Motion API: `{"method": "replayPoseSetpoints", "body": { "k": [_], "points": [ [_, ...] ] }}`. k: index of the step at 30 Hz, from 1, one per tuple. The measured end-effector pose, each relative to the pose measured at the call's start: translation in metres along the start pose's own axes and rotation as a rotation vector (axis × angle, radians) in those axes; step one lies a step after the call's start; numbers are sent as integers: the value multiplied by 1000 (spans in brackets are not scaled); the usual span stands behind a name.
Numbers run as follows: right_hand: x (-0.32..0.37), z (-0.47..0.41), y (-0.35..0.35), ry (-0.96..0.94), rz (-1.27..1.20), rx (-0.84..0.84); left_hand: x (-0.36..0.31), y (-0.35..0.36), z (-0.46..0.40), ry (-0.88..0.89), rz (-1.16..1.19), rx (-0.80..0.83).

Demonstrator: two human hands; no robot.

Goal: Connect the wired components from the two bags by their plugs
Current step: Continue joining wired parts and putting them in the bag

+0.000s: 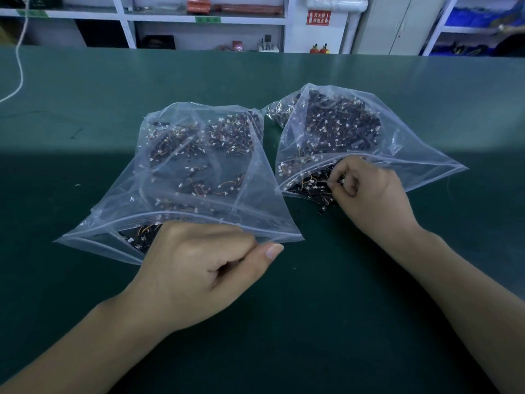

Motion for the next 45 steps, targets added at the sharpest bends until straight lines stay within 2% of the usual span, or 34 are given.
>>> {"method": "replayPoseSetpoints", "body": {
  "k": [6, 13, 19, 24, 26, 30, 31, 37, 42, 45],
  "points": [
    [17, 4, 17, -98, -28, 132, 4, 6, -5, -29, -190, 107],
    [14, 3, 14, -129, -2, 85, 8, 9, -5, -79, -166, 148],
    [13, 3, 15, -150, -36, 64, 8, 6, -4, -103, -158, 119],
    [13, 4, 16, -173, -44, 72, 16, -11, -3, -154, -404, 52],
    [14, 4, 17, -183, -12, 80, 26, -20, -4, -231, -497, 93],
    [10, 1, 16, -159, 7, 72, 56, -13, 1, -706, -530, 438],
    [10, 1, 15, -158, 5, 55, 59, -11, 4, -771, -512, 500],
    [4, -4, 16, -110, 0, 69, 64, -5, 8, -854, -489, 605],
    [7, -3, 18, -110, 3, 87, 66, -5, 11, -888, -439, 603],
    [7, -4, 22, -93, 21, 163, 68, -7, 13, -916, -385, 579]
  ]
}}
Point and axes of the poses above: each hand's wrist, its own z-axis away from the middle knuckle, its own y-axis out of the palm, x = y × z, the point moved 7 cm from there along -z, towards the middle knuckle, and after that the axes turned 10 degrees about x, right-handed, at the moved point
